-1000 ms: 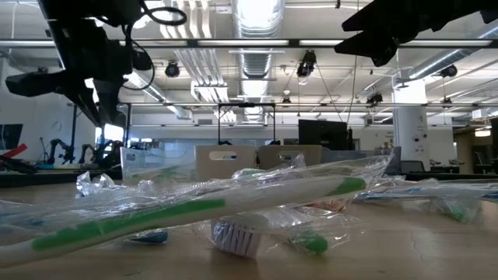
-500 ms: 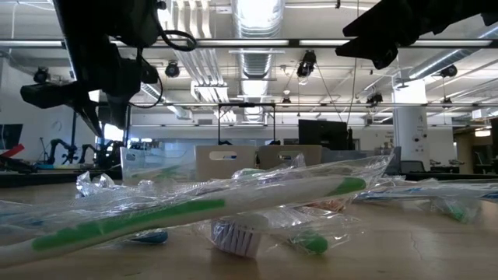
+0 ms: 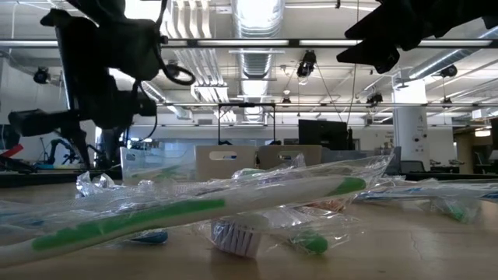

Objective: Pick & Place Toothbrushes
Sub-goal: Put the blue toothbrush into the transparent black bin

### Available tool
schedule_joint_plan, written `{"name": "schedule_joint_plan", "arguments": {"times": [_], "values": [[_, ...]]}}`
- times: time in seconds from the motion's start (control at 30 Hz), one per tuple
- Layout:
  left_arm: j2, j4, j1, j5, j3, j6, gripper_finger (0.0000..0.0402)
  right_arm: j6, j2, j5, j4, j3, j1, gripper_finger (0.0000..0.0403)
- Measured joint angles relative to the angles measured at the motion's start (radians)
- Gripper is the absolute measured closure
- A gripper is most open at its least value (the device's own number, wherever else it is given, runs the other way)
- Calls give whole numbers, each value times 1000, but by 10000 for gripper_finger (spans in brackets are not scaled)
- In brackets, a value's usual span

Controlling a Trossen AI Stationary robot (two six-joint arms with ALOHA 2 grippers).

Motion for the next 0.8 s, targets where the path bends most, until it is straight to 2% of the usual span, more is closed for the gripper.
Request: {"name": "schedule_joint_plan", "arguments": {"times": [0.13,0.3,0.5,0.8], "values": [[20,44,-4,79,-22,-5,234,-1,0,0,0,0,0,95],[24,45,-5,93,-22,-12,234,0,0,0,2,0,0,82],[24,56,-6,205,-21,-21,234,0,0,0,3,-4,0,64],[24,143,-7,243,-26,-3,234,3,0,0,3,-4,0,44]]}}
